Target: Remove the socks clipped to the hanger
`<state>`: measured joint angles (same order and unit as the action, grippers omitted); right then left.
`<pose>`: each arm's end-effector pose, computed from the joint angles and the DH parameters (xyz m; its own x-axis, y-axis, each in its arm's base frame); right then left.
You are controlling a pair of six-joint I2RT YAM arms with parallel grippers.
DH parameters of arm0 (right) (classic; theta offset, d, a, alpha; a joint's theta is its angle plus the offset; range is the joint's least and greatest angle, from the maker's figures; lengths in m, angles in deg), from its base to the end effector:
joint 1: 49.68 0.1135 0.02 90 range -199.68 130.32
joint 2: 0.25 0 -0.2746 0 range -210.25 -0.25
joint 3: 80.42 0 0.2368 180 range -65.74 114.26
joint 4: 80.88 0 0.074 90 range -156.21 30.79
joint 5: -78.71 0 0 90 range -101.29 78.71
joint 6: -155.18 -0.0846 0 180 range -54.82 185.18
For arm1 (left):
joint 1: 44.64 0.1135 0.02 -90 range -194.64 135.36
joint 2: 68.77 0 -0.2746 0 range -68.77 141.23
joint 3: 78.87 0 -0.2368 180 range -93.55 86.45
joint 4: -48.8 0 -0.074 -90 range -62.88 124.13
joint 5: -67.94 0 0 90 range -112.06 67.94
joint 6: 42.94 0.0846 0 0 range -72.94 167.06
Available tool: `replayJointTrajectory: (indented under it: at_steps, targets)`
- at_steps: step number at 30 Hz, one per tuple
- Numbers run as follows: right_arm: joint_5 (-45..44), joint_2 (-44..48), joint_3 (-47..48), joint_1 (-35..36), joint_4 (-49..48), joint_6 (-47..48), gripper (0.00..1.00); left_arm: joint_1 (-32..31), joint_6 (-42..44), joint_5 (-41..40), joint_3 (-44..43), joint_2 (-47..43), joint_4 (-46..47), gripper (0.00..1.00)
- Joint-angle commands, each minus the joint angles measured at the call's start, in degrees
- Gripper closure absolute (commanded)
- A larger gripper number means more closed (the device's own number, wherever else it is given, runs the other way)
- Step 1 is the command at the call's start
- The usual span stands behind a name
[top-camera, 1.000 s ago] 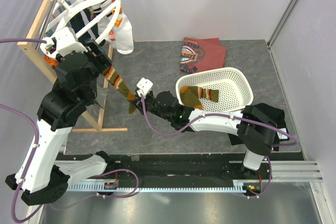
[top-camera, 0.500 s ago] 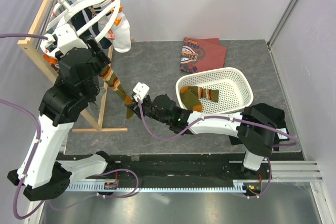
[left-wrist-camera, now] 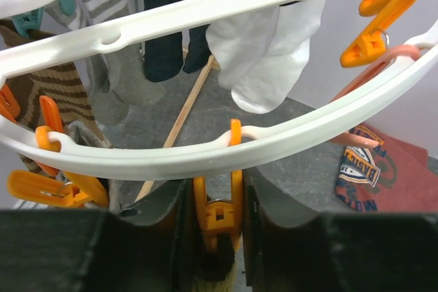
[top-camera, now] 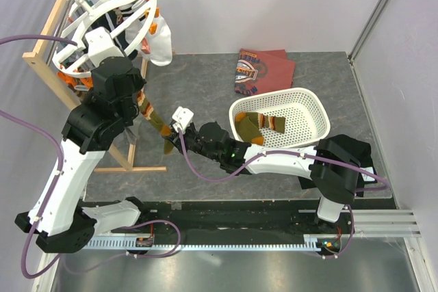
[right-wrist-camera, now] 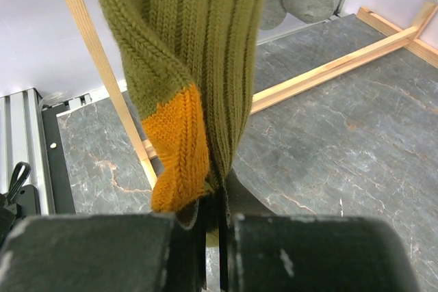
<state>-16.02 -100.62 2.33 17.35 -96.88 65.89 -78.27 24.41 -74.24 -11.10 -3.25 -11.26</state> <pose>0.1833 0.4147 0.3075 -0.0001 -0.0318 -0.9995 -0.8855 0.4645 -0.0147 0.1961 -0.0502 0.5067 -0.0618 -0.2425 -0.9682 -0.3512 0.9133 -0.2064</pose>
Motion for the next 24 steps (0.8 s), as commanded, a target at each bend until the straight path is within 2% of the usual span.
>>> replayJointTrajectory:
  at_steps: [1, 2, 6, 11, 13, 14, 15, 16, 17, 24]
  targets:
    - [1.0, 1.3, 0.8, 0.4, -0.9, 0.5, 1.00, -0.2, 0.7, -0.5, -1.4, -0.3, 2.2, 0.72]
    - [1.0, 1.5, 0.6, 0.4, -1.1, 0.5, 1.00, -0.2, 0.9, 0.0, -1.4, -0.6, 2.5, 0.71]
    - [1.0, 1.9, -0.2, 0.4, -0.9, 0.4, 1.00, -0.3, 1.8, 1.8, -1.7, -1.1, 3.5, 0.48]
    - [0.7, 2.3, -0.7, 0.4, -1.1, 0.3, 1.00, -0.3, 2.0, 2.4, -2.4, -0.7, 3.7, 0.45]
    - [0.6, 2.5, -0.7, 0.4, -1.1, 0.3, 1.00, -0.2, 2.3, 2.6, -2.6, -0.7, 3.7, 0.51]
    - [0.5, 2.6, -1.0, 0.4, -1.3, 0.3, 1.00, -0.2, 2.3, 3.0, -2.6, -0.8, 3.6, 0.62]
    - [0.4, 2.6, -1.2, 0.4, -1.3, 0.1, 1.00, -0.2, 2.4, 3.3, -2.5, -0.8, 3.6, 0.68]
    - [0.3, 2.8, -1.4, 0.4, -1.4, -0.4, 1.00, -0.3, 2.5, 3.6, -2.4, -0.9, 3.6, 0.77]
    - [0.1, 3.1, -1.9, 0.4, -1.4, -0.6, 1.00, -0.2, 2.5, 3.8, -2.4, -0.9, 3.7, 0.97]
    - [-3.5, 7.2, -5.1, 0.2, 1.0, -3.5, 1.00, -0.3, 3.1, 5.0, -1.8, -1.4, 3.6, 0.98]
